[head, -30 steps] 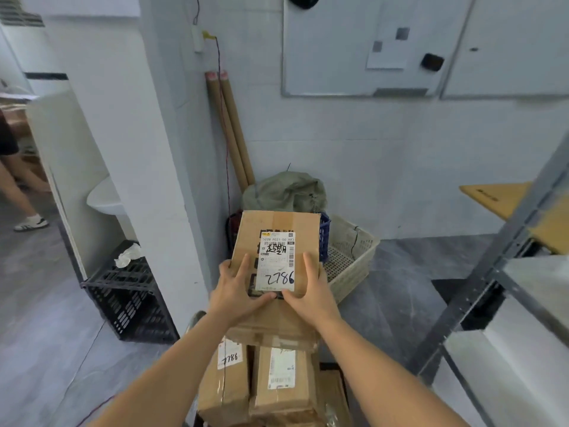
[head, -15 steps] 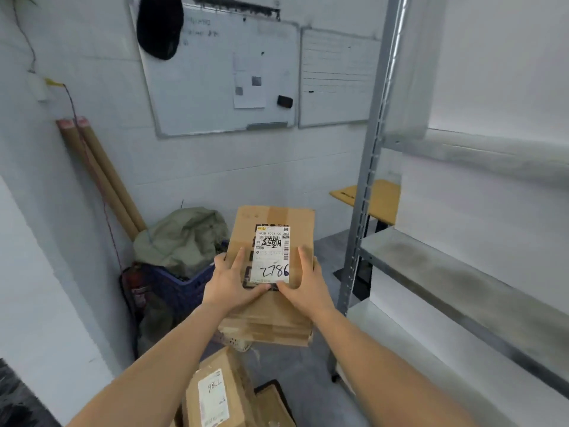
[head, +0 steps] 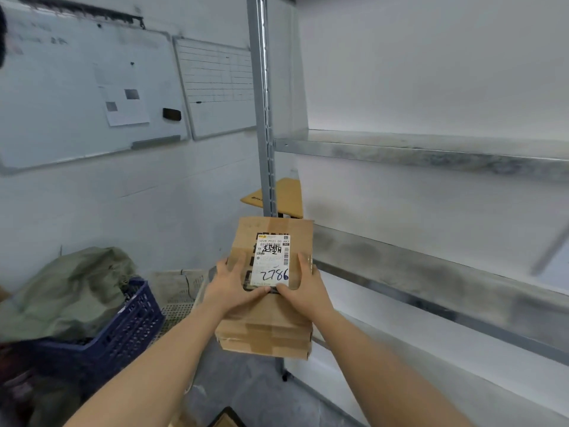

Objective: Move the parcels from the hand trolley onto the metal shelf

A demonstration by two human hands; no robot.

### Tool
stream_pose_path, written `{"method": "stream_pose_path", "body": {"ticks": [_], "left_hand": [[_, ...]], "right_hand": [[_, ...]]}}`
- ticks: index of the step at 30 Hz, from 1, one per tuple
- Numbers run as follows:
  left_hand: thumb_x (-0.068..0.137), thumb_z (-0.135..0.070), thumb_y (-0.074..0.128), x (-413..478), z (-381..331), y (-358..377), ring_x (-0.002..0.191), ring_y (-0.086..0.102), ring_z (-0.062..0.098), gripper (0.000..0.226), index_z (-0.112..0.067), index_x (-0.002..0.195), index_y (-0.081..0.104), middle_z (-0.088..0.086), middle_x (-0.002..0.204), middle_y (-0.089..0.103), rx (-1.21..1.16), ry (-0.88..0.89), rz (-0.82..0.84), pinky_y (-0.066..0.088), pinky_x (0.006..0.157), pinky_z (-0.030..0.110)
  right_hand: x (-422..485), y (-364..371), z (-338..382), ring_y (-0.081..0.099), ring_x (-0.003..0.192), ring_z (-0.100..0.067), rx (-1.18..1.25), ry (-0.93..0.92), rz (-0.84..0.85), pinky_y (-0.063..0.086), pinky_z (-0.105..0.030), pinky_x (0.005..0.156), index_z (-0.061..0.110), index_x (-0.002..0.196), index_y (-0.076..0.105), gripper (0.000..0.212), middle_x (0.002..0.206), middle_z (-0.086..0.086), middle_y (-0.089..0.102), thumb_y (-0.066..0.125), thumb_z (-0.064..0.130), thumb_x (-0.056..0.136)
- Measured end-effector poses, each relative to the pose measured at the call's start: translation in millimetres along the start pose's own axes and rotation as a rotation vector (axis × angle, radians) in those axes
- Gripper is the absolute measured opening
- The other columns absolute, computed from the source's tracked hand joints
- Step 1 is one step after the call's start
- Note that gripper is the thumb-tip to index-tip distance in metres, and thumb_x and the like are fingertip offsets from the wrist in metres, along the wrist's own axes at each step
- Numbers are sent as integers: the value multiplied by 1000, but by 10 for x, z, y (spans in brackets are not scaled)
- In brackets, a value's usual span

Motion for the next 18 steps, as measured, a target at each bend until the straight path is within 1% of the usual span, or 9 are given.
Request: {"method": "stream_pose_path", "body": {"ticks": [4,7,9,11,13,15,18], "left_hand": [[71,-70,60,325,-290,119,131,39,32,103,-32,150,8,15,146,19,-30,53,39,39,104,38],[75,-64,62,575,-523,208,128,43,33,96,-31,149,11,14,143,22,-33,76,48,40,101,38],[73,-66,63,743,-674,259,126,44,33,94,-32,147,15,12,142,24,-47,90,58,41,101,39],[64,-74,61,888,-810,305,124,46,34,100,-35,146,17,12,140,26,-72,98,69,43,103,40],[53,-80,54,1025,-926,369,124,46,35,109,-36,145,16,13,139,26,-84,100,69,42,104,41],[52,-79,52,1156,-1028,424,125,44,36,109,-37,146,16,14,139,26,-79,110,70,42,105,41],[48,-85,48,1344,-1107,488,128,41,36,114,-36,146,16,14,140,26,-71,115,73,41,106,42]], "right_hand": [[227,-229,-215,35,134,-29,-4,36,-37,35,-36,105,26,148,5,88,154,-11,15,61,42,82],[456,-401,-372,40,130,-29,12,50,-49,37,-36,103,28,148,7,88,152,-10,18,62,43,81],[605,-520,-478,42,129,-28,31,48,-63,37,-35,103,28,147,9,87,149,-11,24,63,42,81],[746,-632,-576,42,129,-28,36,41,-75,36,-34,104,26,147,10,86,147,-11,27,64,41,82],[877,-729,-679,41,129,-27,29,46,-79,36,-33,104,26,148,9,87,147,-11,27,63,42,82],[1007,-808,-758,41,131,-27,22,47,-79,36,-33,105,26,148,7,88,149,-11,26,63,43,82],[1167,-869,-867,39,132,-27,8,65,-67,35,-34,106,25,149,6,89,151,-12,23,62,44,82]]}}
Point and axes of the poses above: each hand's wrist, its own x-axis towards the middle knuckle, its own y-axis out of the palm, z = x × y, the point moved 5 cm from there along x, towards the middle knuckle
